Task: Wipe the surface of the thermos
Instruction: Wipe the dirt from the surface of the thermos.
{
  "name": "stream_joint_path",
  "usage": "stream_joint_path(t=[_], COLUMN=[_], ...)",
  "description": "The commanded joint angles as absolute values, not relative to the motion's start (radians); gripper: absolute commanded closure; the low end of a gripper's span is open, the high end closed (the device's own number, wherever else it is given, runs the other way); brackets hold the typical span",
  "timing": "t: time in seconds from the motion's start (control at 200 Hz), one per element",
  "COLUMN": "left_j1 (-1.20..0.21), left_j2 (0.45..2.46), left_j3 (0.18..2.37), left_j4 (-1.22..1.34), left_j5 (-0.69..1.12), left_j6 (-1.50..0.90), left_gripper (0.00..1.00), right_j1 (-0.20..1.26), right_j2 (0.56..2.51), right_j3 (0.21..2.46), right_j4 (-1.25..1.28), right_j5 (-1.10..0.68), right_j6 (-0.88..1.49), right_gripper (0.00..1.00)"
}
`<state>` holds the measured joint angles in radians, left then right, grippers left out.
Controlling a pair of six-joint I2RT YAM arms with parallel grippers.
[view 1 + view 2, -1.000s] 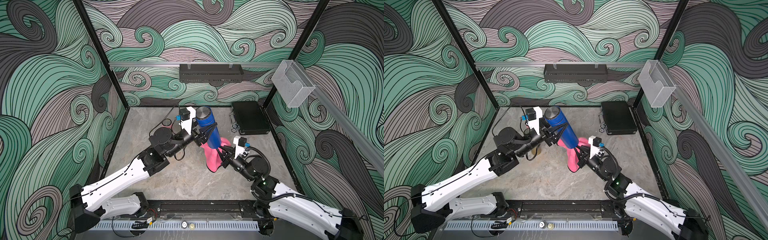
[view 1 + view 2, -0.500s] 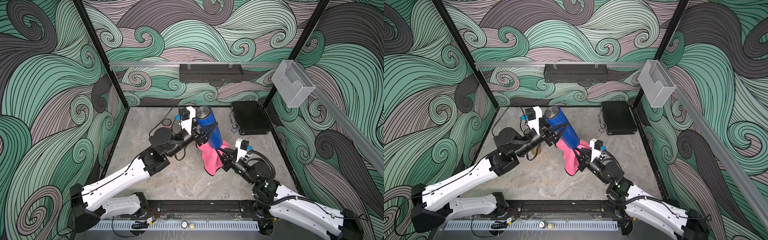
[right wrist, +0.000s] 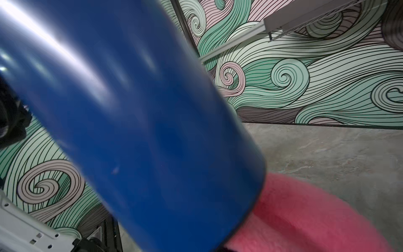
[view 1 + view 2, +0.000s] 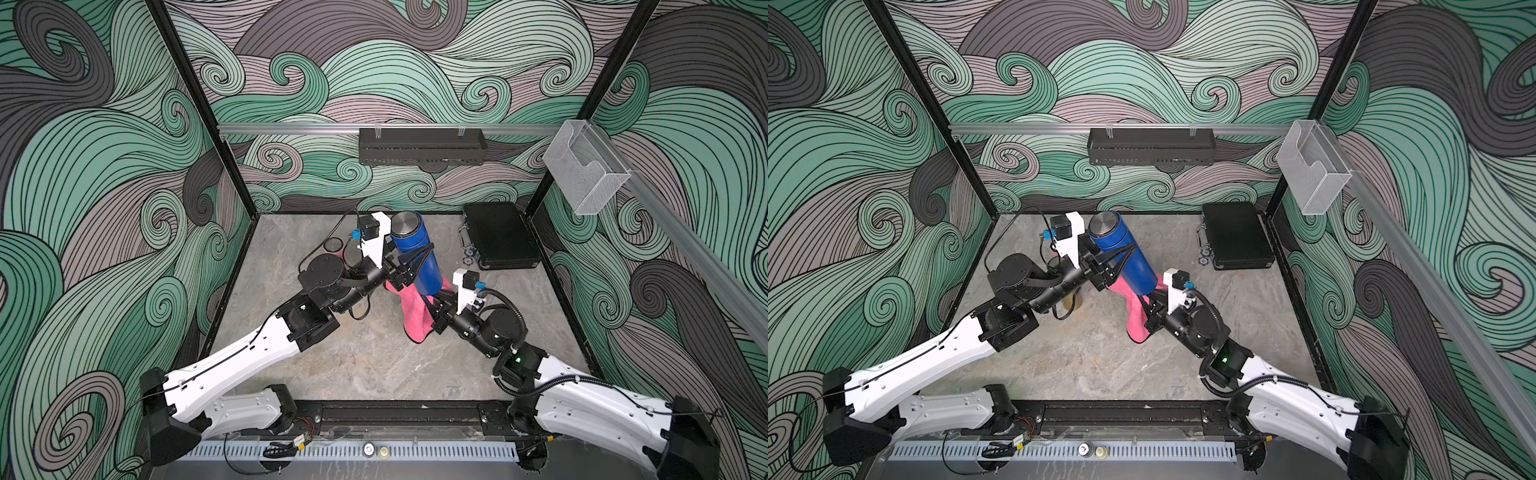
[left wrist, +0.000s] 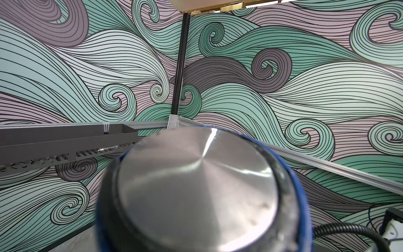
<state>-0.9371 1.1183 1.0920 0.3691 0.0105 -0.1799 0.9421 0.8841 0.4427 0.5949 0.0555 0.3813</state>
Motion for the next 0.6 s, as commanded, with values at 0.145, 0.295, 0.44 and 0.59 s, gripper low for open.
stream_joint_path(t=[0.145, 0.295, 0.44, 0.59], left_j1=[-0.934, -0.934, -0.934, -0.934], left_j2=[1.111, 1.101, 1.092, 1.080], left_j3=[1.108, 1.095, 1.089, 1.081], left_j4=[0.389, 0.396, 0.399, 0.396], left_j5=[-0.012, -0.012, -0.005, -0.009], left_j6=[-0.147, -0.151, -0.160, -0.156], left_gripper=[1.00, 1.00, 1.00, 1.00], right_j1=[0.993, 0.941, 0.891, 0.865], right_j2=[0.815, 0.721, 0.722, 0.733], right_j3=[0.423, 0.405, 0.417, 0.421], right_j4=[0.704, 0.625, 0.561, 0.575], right_j5=[0.121, 0.148, 0.176, 0.140], right_j6=[0.346, 0.372, 0.383, 0.392], right_gripper=[1.00, 1.00, 1.00, 1.00])
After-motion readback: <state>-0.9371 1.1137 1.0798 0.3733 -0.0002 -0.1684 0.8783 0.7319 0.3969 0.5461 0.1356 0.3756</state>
